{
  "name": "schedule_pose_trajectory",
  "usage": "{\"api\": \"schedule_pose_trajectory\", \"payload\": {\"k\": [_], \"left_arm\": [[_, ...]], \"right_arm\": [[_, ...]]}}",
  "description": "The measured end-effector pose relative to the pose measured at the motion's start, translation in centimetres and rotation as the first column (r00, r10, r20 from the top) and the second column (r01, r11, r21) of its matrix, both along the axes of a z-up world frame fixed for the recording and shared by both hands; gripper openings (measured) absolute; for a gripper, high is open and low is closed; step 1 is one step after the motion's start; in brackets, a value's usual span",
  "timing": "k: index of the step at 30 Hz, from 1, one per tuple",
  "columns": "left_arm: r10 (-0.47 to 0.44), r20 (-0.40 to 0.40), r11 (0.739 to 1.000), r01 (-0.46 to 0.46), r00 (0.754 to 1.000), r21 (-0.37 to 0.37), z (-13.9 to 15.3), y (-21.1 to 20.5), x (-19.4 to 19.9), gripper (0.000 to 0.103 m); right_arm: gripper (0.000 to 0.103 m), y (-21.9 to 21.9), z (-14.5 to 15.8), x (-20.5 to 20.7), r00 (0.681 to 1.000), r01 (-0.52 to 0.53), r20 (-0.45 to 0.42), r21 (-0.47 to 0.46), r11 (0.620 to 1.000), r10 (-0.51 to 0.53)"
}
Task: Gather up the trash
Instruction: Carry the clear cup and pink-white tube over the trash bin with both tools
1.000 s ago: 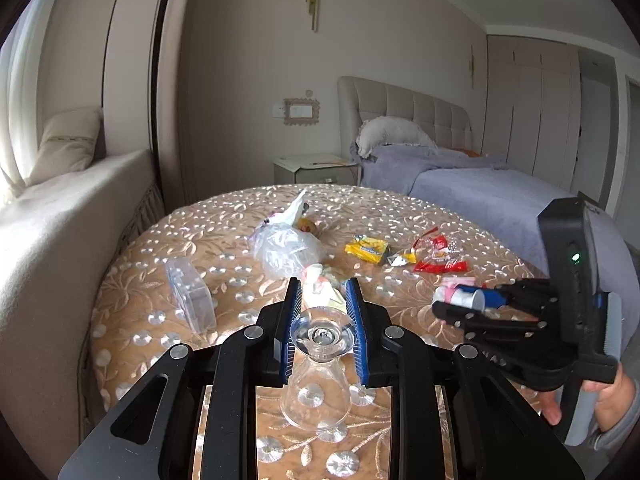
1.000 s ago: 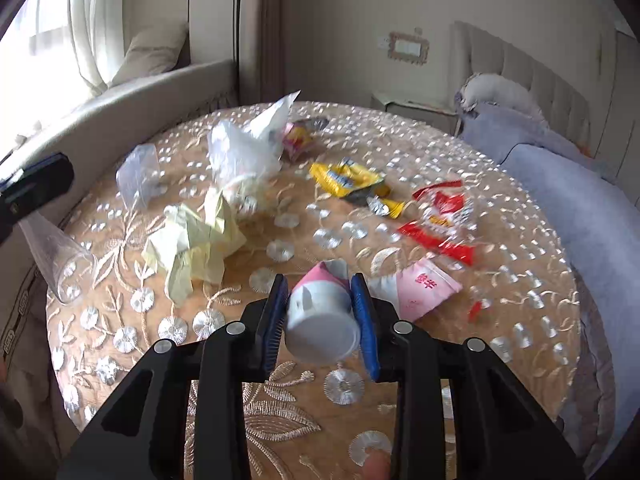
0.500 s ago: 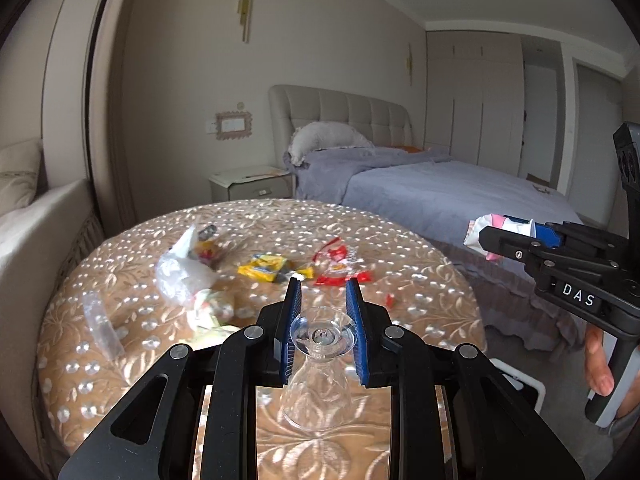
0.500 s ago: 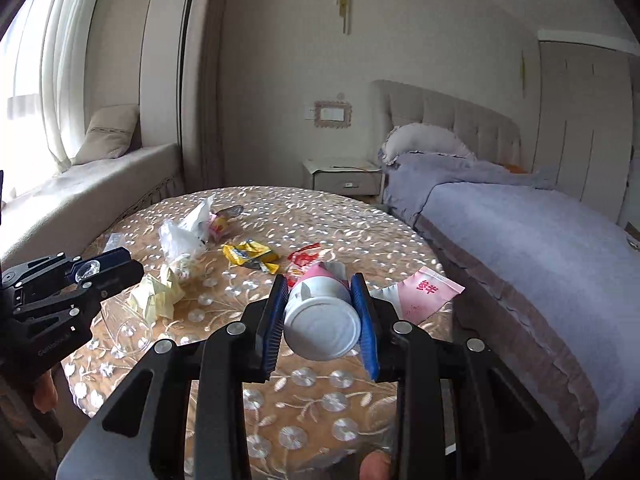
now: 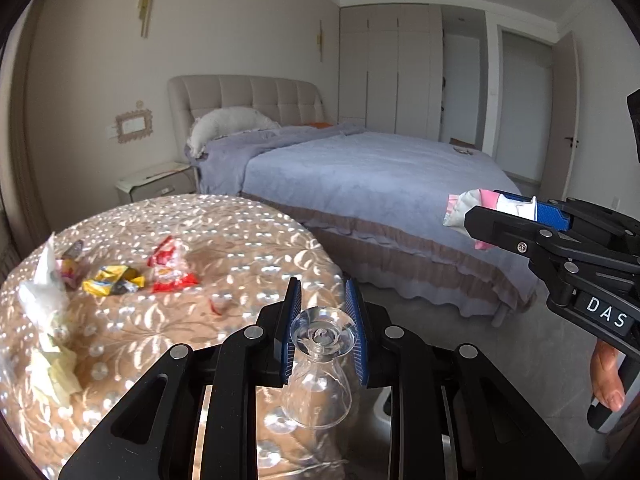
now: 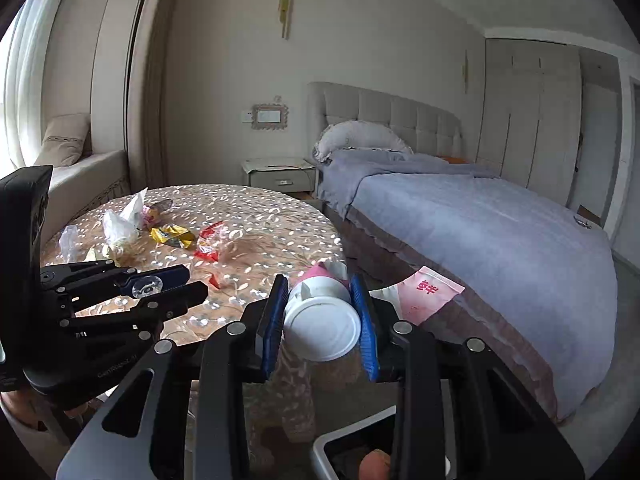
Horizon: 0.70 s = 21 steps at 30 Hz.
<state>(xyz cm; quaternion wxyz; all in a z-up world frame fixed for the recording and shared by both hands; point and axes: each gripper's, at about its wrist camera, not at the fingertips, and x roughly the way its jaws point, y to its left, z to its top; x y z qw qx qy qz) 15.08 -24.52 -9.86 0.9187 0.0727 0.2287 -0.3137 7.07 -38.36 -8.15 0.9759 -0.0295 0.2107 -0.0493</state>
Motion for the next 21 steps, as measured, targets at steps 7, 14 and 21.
{"api": "schedule_pose_trajectory", "payload": {"k": [7,14,21], "left_arm": [[-0.097,-0.043,0.994,0.099,0.994,0.043,-2.1,-5.0,-0.2,0.023],[-0.190,-0.087,0.976,0.198,0.978,0.097,-4.6,-10.4,-0.6,0.023],[-0.294,-0.179,0.945,0.314,0.939,0.094,-7.9,-14.0,0.0,0.023]], "right_arm": [[0.034,-3.2,-1.6,-0.9,0.997,0.066,-0.036,0.035,0.997,-0.065],[0.034,-6.3,-3.7,-1.6,0.989,0.132,-0.080,0.071,0.989,-0.127],[0.034,-9.0,-6.2,-1.7,0.976,0.179,-0.140,0.089,0.980,-0.166]]}}
